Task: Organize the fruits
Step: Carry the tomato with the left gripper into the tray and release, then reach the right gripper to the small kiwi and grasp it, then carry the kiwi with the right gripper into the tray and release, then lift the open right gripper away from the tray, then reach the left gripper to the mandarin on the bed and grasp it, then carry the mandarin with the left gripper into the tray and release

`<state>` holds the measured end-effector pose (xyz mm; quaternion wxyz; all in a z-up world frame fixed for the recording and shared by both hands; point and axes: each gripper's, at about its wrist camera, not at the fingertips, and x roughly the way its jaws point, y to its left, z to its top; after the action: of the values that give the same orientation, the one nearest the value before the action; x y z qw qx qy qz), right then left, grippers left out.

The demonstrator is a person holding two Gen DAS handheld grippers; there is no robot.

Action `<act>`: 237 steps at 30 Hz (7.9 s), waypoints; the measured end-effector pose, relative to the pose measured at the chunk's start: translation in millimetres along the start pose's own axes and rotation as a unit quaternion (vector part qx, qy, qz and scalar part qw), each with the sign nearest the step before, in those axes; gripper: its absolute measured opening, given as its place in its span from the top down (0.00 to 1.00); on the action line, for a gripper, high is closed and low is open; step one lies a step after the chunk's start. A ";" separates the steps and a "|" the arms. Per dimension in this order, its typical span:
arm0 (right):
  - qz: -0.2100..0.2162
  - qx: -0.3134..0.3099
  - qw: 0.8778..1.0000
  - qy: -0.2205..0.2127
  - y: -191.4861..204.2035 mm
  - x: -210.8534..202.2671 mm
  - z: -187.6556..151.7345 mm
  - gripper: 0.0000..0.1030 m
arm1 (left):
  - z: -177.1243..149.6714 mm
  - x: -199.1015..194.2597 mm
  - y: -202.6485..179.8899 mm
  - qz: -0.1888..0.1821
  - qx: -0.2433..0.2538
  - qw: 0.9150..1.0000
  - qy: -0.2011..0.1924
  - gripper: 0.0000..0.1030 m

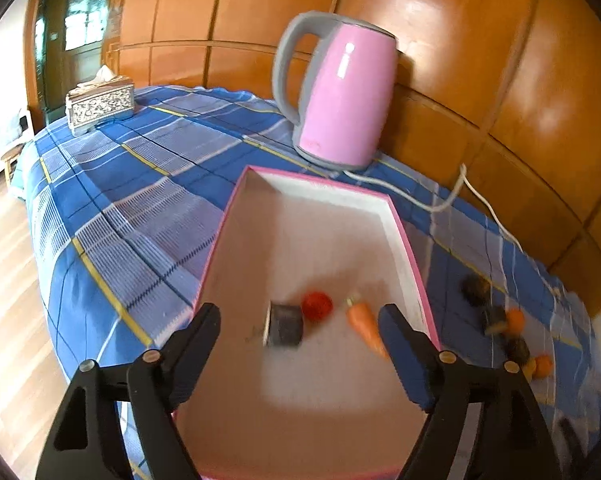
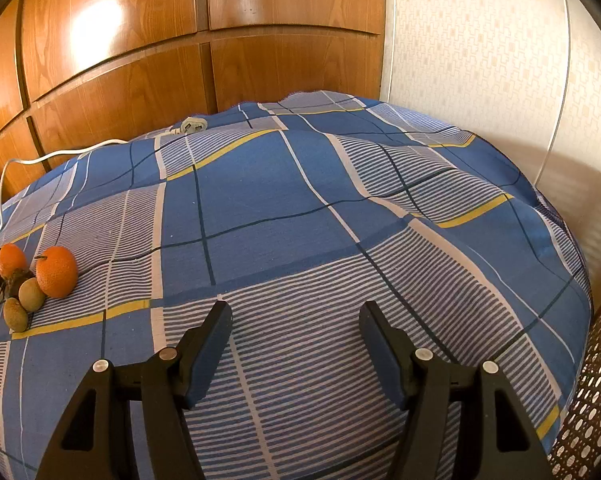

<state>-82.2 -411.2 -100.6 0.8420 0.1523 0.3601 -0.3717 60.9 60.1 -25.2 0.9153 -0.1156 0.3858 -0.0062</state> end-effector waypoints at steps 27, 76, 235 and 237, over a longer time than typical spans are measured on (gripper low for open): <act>0.204 -0.115 0.970 0.070 90.7 -27.7 15.6 0.68 | -51.3 -9.4 -30.1 -0.038 0.072 0.996 0.031 0.16; 0.423 -0.298 0.850 0.100 257.8 -101.9 -19.4 0.74 | -36.1 -37.8 31.0 0.051 -0.034 0.998 -0.019 0.04; 0.043 -0.042 0.997 0.044 15.5 -2.4 10.7 0.53 | 9.0 10.3 -147.9 -0.109 0.145 0.983 0.024 0.62; 0.044 -0.044 0.997 0.044 18.7 -3.7 9.9 0.53 | 16.3 11.4 -123.7 -0.085 0.127 0.988 0.017 0.62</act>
<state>-65.2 -401.8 -91.2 0.8471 0.1467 0.4056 -0.3105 90.1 -58.0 4.6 0.9119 -0.0308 0.3863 -0.1348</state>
